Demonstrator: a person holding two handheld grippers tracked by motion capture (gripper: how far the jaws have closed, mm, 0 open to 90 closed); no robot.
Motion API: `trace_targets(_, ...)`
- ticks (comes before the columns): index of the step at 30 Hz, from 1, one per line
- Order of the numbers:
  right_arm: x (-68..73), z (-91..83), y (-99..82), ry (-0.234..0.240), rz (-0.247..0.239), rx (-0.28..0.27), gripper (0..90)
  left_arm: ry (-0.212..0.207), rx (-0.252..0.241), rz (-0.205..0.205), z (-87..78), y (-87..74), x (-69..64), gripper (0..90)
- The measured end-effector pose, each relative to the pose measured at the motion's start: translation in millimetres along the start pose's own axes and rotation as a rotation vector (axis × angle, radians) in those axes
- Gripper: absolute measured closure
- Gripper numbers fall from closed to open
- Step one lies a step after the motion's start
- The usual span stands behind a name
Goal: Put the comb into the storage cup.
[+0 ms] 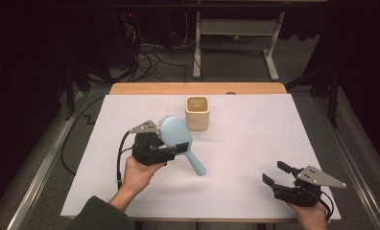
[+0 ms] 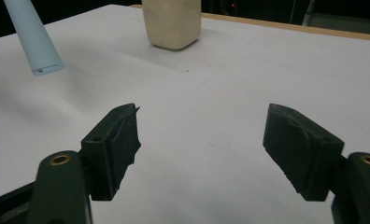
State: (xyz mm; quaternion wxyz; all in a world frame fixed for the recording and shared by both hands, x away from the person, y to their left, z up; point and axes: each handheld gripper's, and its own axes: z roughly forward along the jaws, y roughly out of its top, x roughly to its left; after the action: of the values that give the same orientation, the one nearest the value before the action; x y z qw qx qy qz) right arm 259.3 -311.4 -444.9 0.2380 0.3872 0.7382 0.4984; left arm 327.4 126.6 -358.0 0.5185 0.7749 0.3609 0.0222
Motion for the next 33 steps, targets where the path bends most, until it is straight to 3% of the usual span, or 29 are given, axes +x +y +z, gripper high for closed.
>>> trace_targets(4, -3.3, -0.6, -5.8, -0.039, -0.028, 0.003, 27.5, 0.005, -0.001, 0.008, -1.6, 4.8, -0.7, 52.3)
trace_targets(12, -9.1, -2.6, -13.4, -0.062, 0.034, 0.001, 27.6, 0.028, -0.013, 0.02, -2.2, 16.8, 1.6, 52.2)
trace_targets(19, -7.6, -2.6, -13.6, -0.062, 0.045, -0.004, 27.4, 0.061, -0.017, 0.043, -1.8, 25.1, 3.9, 52.1)
trace_targets(33, -7.9, -3.6, -14.2, -0.059, 0.047, -0.022, 28.1, 0.088, -0.034, 0.022, -1.6, 30.6, 16.1, 52.1)
